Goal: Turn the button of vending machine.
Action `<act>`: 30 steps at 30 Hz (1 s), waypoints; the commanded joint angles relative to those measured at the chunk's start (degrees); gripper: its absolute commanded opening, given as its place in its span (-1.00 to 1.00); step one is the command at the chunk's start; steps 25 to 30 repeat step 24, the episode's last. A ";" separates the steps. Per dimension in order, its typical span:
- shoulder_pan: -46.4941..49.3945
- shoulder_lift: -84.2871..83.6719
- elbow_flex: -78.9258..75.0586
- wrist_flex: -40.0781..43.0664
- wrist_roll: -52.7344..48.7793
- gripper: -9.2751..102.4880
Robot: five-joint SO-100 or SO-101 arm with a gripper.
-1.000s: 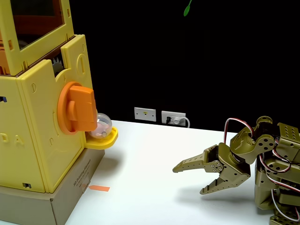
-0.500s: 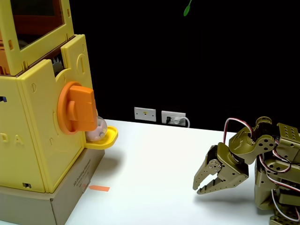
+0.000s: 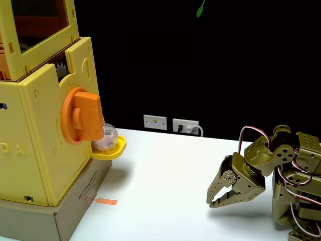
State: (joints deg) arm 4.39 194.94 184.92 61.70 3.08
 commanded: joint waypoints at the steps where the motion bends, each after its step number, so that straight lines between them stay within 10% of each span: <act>1: -1.05 8.35 2.55 -2.02 -0.26 -0.85; 30: -1.85 8.17 2.55 -2.37 -0.18 -0.86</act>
